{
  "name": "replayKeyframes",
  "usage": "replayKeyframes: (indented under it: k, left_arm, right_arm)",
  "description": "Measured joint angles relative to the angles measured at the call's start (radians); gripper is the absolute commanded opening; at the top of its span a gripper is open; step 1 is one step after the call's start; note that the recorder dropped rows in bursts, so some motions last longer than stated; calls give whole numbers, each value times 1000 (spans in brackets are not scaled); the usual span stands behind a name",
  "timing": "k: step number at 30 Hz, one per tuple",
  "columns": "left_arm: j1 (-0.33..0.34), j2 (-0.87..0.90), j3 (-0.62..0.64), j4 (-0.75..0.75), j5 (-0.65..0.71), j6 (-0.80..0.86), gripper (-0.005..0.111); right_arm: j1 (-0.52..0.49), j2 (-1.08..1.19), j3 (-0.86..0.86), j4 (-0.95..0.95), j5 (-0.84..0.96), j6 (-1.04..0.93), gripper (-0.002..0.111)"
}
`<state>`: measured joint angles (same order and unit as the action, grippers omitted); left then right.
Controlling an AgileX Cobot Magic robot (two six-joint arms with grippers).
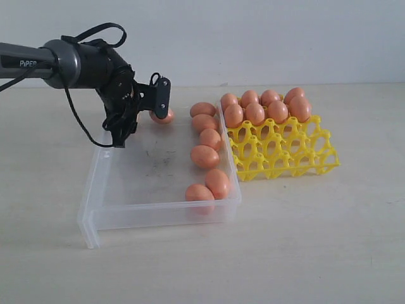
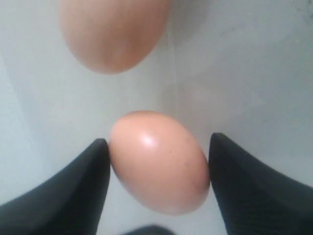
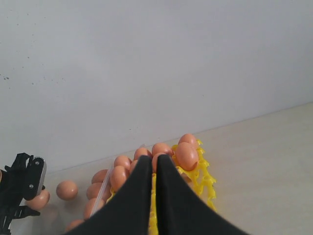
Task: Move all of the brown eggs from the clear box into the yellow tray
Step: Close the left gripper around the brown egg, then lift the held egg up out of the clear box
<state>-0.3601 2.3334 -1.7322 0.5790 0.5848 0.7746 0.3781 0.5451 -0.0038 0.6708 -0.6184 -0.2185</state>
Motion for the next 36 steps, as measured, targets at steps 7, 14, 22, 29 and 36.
replayKeyframes:
  k: [7,14,22,29,36]
  left_arm:
    - [10,-1,-6,-161,-76,-119,4]
    - [80,-43,9,-803,-218,-133,4]
    - [102,-52,153,-1229,-339,132,4]
    - [51,-82,331,-1286,-736,222,4]
    - [18,-77,622,-585,-1438,-631,4]
  right_arm:
    - [0,0,0,0,0,0,0]
    - [0,0,0,0,0,0,0]
    - [0,0,0,0,0,2,0]
    - [0,0,0,0,0,2,0]
    - [0,0,0,0,0,2,0]
